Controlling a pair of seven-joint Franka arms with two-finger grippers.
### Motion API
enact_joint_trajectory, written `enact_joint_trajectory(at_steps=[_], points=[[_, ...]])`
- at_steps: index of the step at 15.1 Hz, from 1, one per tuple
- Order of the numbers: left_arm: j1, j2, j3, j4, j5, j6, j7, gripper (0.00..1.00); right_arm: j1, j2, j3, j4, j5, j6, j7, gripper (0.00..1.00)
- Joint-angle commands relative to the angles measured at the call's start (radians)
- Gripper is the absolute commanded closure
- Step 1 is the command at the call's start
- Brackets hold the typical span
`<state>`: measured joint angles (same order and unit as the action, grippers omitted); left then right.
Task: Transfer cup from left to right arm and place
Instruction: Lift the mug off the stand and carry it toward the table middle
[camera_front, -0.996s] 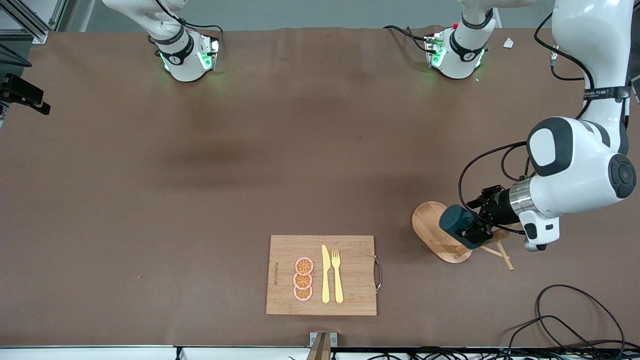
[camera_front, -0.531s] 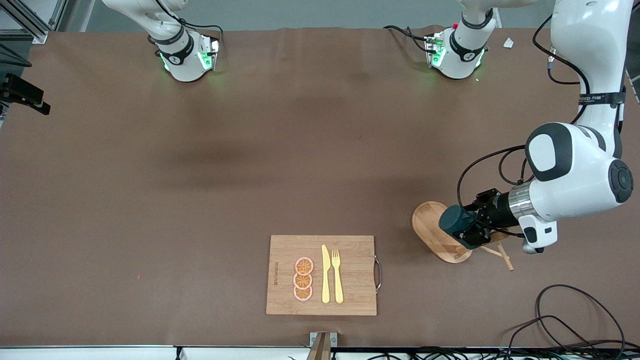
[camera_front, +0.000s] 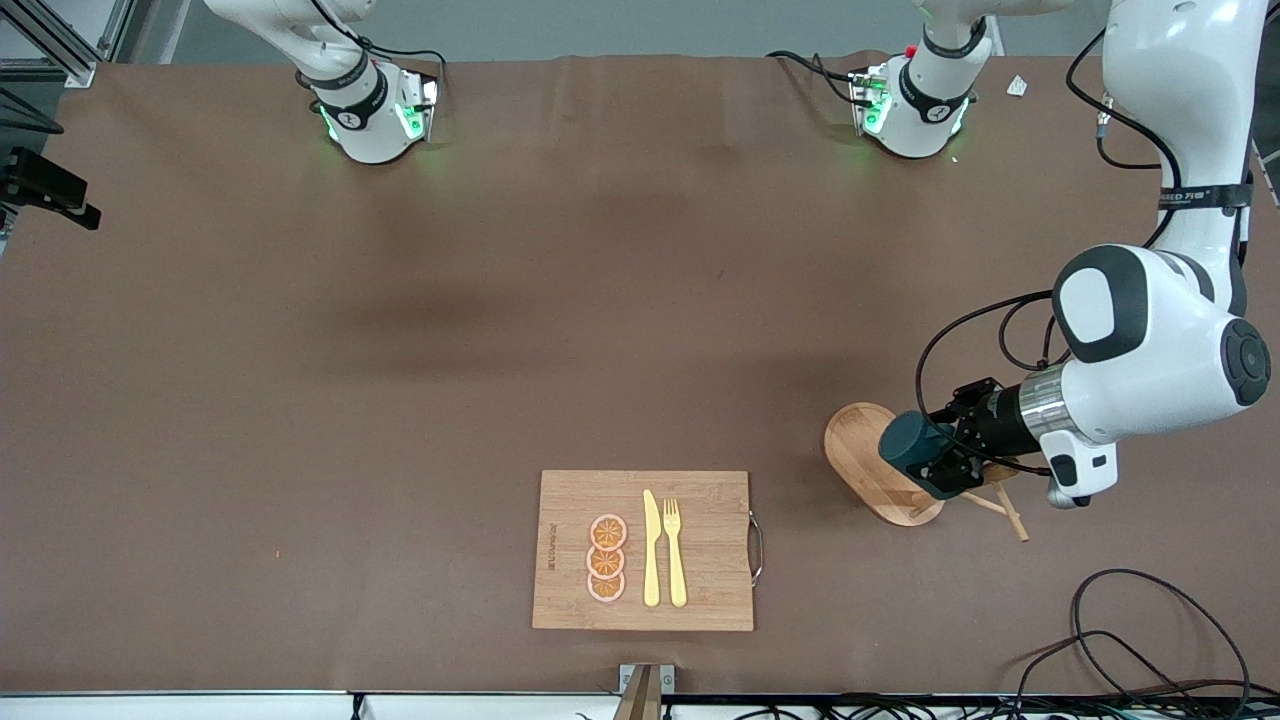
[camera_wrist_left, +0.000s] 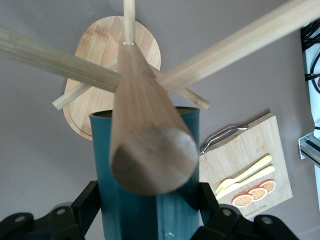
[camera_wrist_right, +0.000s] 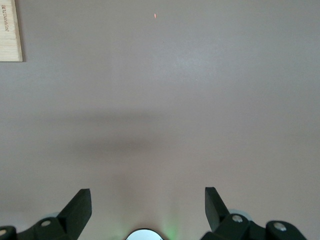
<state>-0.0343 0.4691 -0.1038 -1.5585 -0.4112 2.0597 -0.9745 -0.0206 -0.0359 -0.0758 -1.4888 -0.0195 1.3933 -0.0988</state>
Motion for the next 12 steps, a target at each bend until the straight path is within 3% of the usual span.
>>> enact_joint_trajectory(at_steps=[1,3,9,12], points=[[-0.001,-0.015,-0.007,0.026,-0.009,-0.019,-0.055,0.49,-0.013,-0.033,0.013,-0.031,-0.016,0.003,0.002,0.0],[-0.018,-0.036,-0.01,0.028,-0.006,-0.03,-0.081,0.49,-0.013,-0.033,0.013,-0.03,-0.016,0.004,0.002,0.0],[-0.032,-0.049,-0.115,0.028,0.009,-0.033,-0.118,0.49,-0.013,-0.033,0.014,-0.03,-0.016,0.004,0.002,0.0],[-0.119,-0.043,-0.123,0.029,0.011,-0.021,-0.122,0.49,-0.012,-0.033,0.014,-0.03,-0.016,0.004,0.002,0.0]])
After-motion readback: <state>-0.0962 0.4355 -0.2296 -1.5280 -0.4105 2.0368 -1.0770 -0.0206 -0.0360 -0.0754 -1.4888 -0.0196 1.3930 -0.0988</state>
